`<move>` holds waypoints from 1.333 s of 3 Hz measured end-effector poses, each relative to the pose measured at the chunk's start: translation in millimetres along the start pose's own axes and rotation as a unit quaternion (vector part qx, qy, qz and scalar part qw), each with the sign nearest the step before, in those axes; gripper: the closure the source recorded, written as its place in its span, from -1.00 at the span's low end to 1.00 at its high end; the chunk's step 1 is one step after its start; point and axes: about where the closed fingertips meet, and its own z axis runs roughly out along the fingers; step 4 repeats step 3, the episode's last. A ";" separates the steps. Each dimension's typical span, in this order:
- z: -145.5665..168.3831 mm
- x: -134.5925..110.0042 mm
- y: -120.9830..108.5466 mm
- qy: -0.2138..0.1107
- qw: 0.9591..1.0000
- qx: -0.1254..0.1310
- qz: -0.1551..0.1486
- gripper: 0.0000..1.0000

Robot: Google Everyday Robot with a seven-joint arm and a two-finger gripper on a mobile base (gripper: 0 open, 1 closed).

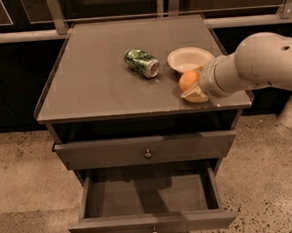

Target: Pick orange from middle drawer and place on counter

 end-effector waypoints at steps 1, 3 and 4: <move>0.0 0.0 0.0 0.000 1.000 0.000 0.000 -0.75; -0.1 -0.1 0.0 0.000 1.000 0.000 0.000 -1.00; -0.1 -0.1 0.0 0.000 1.000 0.000 0.000 -1.00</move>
Offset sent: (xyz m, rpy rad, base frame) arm 0.0000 0.0000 0.0000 0.0000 0.0000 0.0000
